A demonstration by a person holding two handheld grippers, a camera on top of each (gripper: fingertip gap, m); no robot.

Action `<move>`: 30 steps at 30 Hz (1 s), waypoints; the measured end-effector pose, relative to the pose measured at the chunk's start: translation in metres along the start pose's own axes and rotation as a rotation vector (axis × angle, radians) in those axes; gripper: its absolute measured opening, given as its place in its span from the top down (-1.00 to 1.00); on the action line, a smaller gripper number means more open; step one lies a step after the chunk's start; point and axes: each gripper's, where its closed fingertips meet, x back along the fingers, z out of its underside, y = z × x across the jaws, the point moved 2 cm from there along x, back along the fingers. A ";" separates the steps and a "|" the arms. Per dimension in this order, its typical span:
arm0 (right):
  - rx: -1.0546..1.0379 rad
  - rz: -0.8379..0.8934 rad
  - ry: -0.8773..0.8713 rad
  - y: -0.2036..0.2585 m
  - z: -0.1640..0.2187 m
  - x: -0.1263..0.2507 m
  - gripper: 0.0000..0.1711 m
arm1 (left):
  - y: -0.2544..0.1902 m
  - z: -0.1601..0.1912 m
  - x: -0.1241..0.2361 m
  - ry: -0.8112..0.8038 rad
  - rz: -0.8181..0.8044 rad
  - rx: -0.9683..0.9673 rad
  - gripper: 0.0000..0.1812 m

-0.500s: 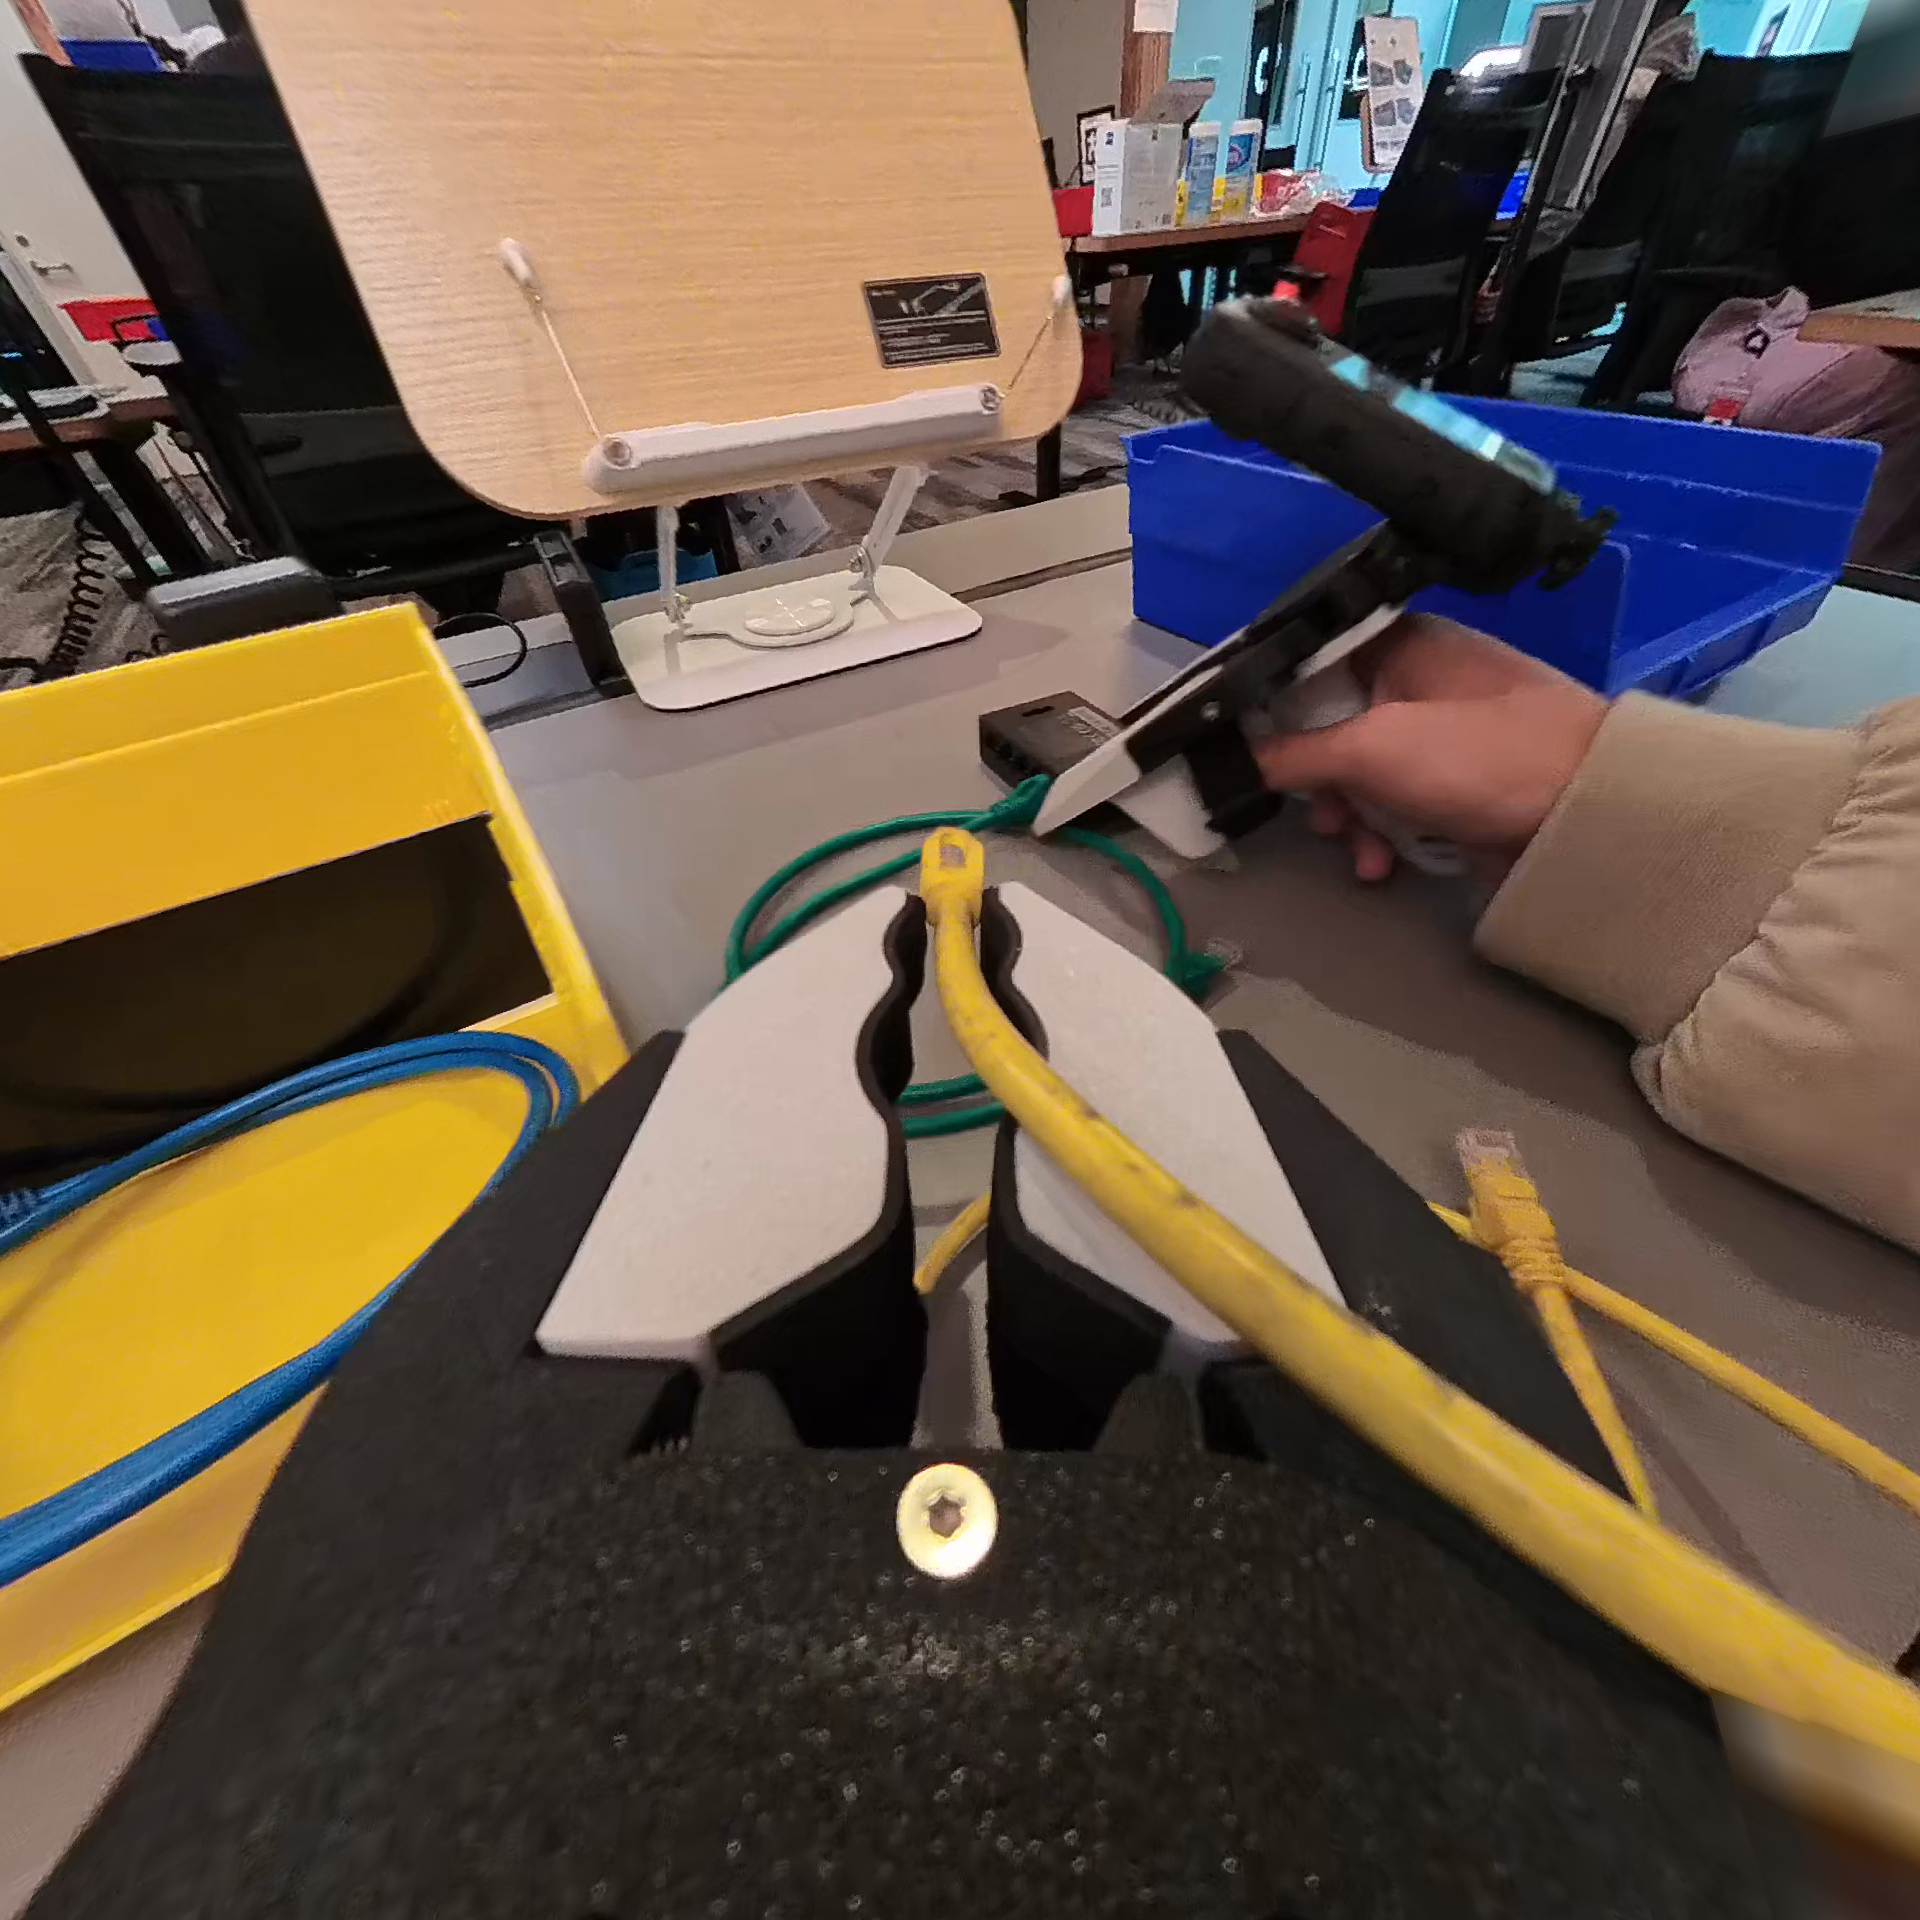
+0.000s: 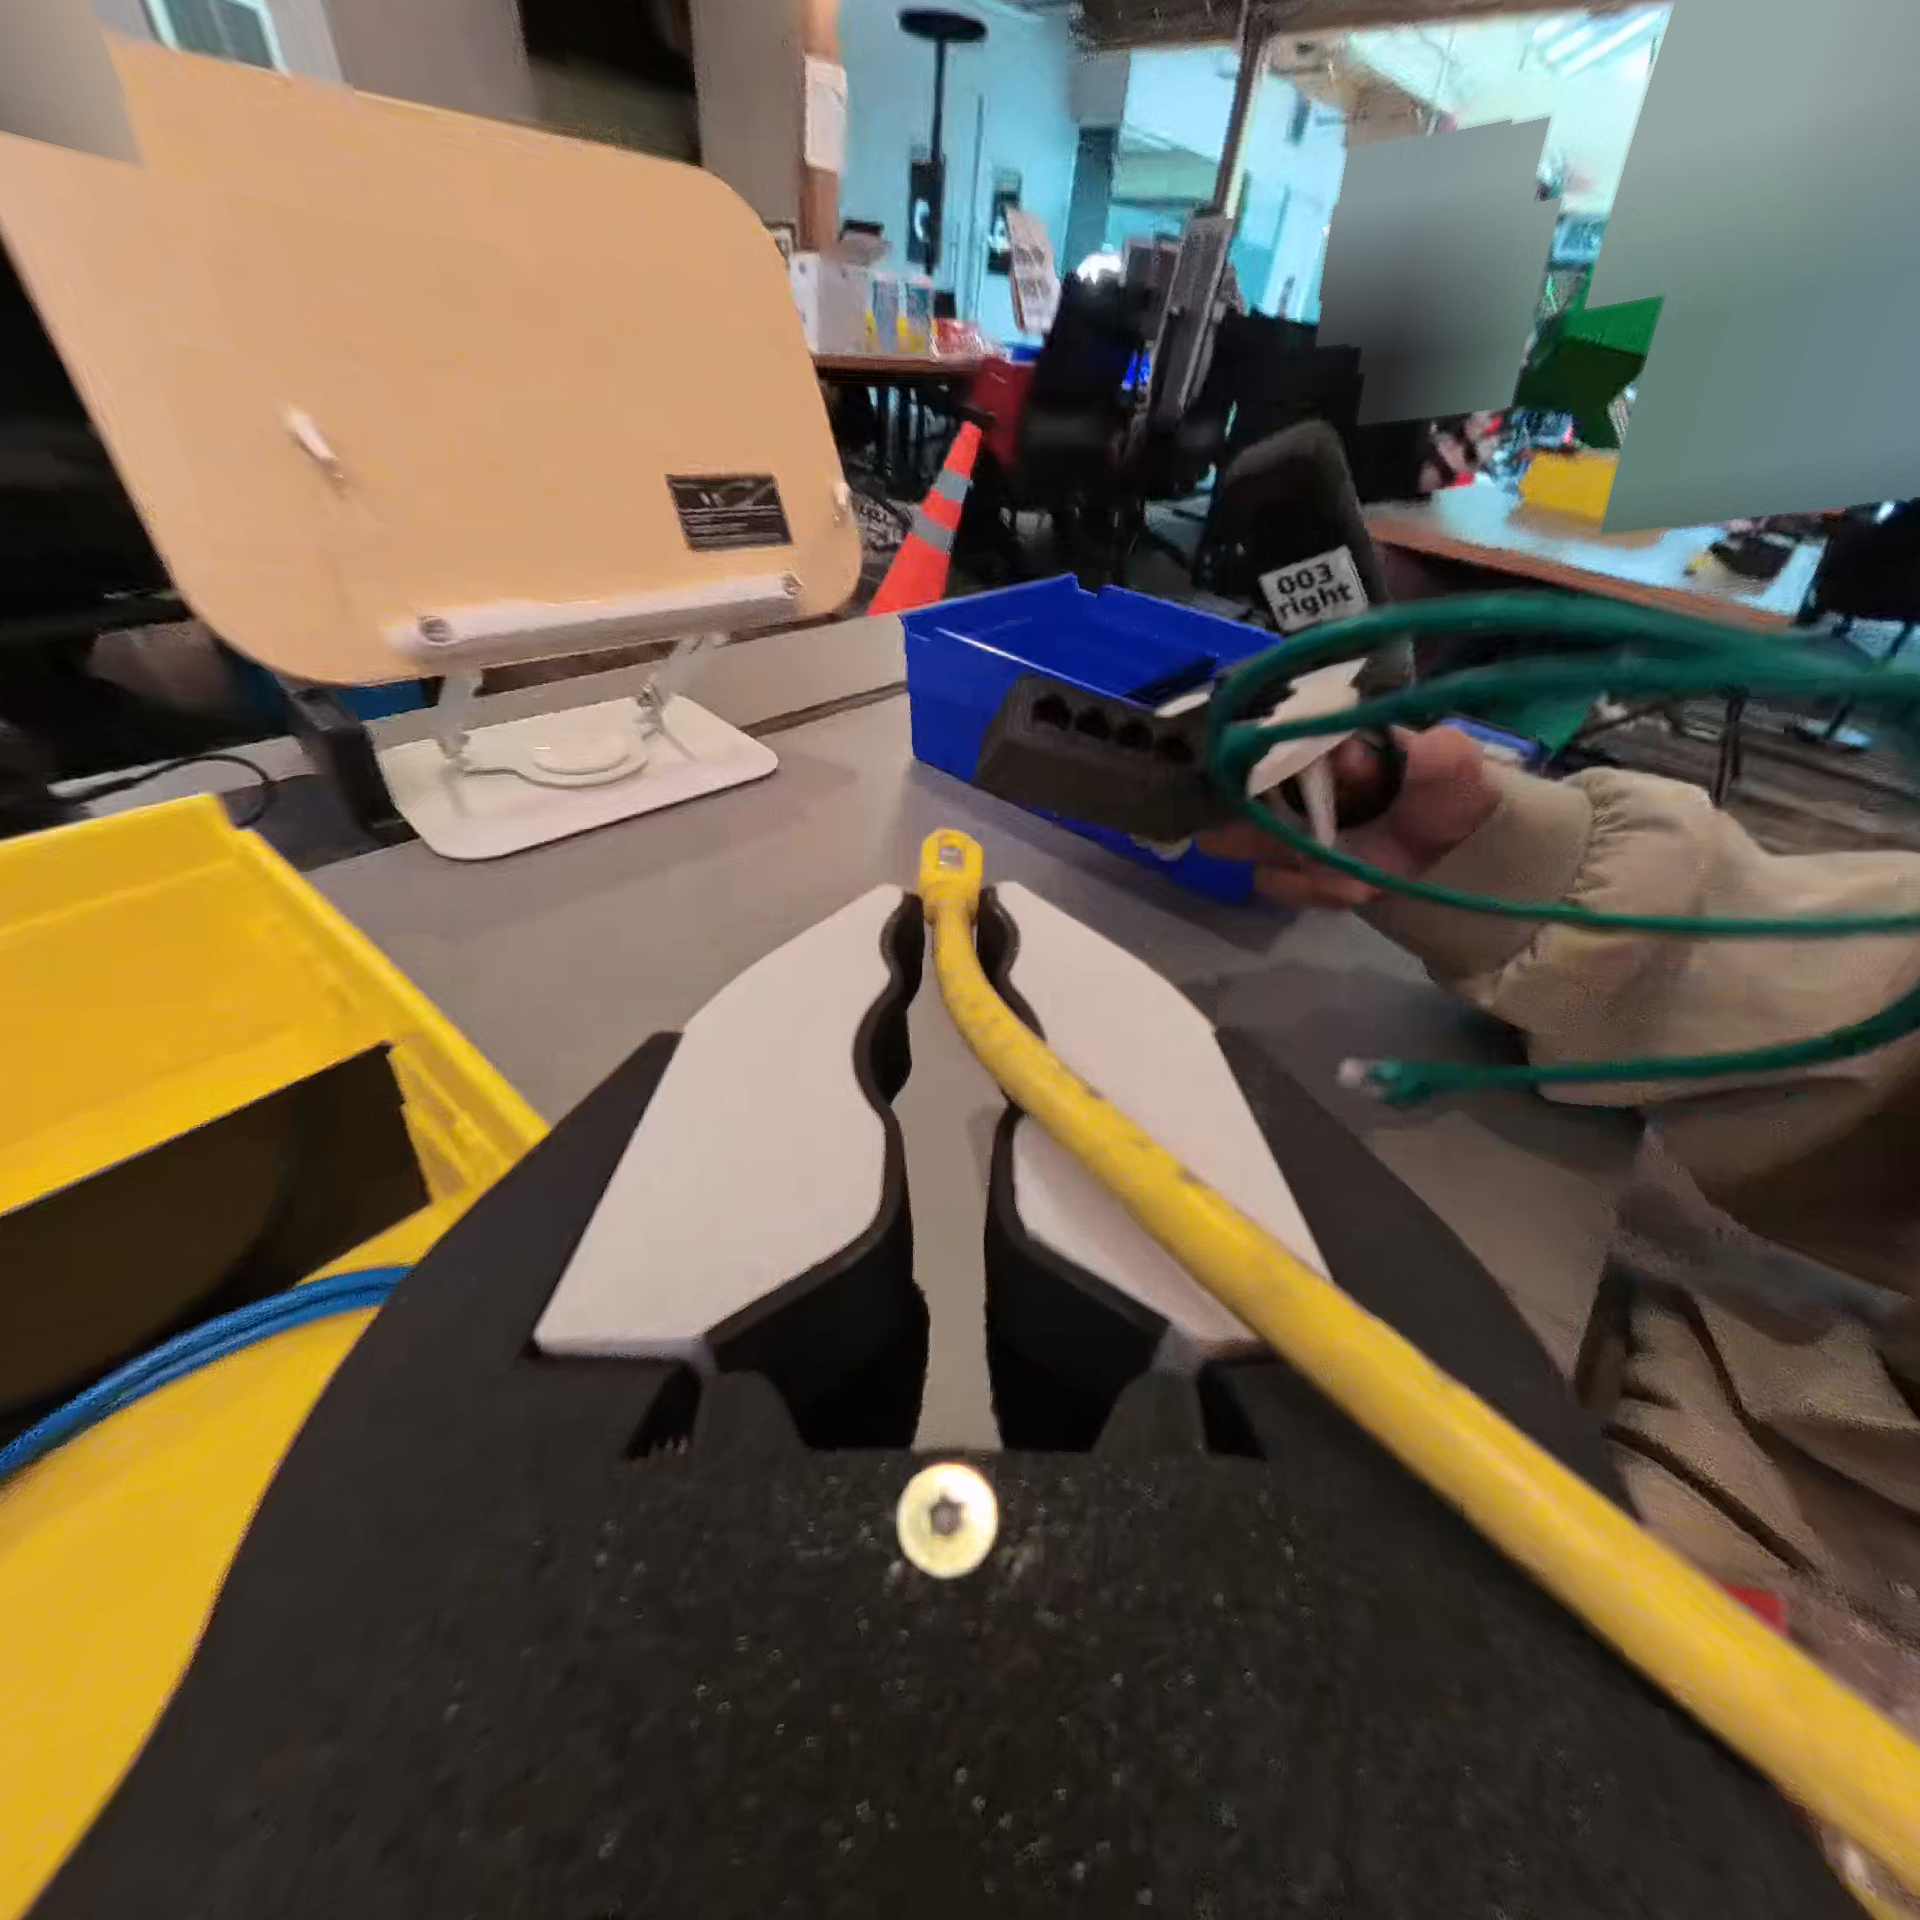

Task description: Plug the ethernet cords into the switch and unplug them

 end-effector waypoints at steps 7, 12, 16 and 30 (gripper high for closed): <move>-0.009 -0.052 0.030 0.007 0.013 -0.005 0.13 | -0.052 0.005 -0.069 0.077 0.135 -0.112 0.89; 0.031 0.011 0.095 0.003 0.023 -0.002 0.13 | -0.063 0.022 -0.090 0.155 0.127 -0.142 0.89; 0.034 0.054 0.129 -0.003 0.029 -0.002 0.12 | -0.061 0.029 -0.095 0.219 0.082 -0.169 0.89; 0.019 0.086 0.116 -0.009 0.034 -0.008 0.13 | -0.055 0.040 -0.097 0.006 -0.003 0.006 0.89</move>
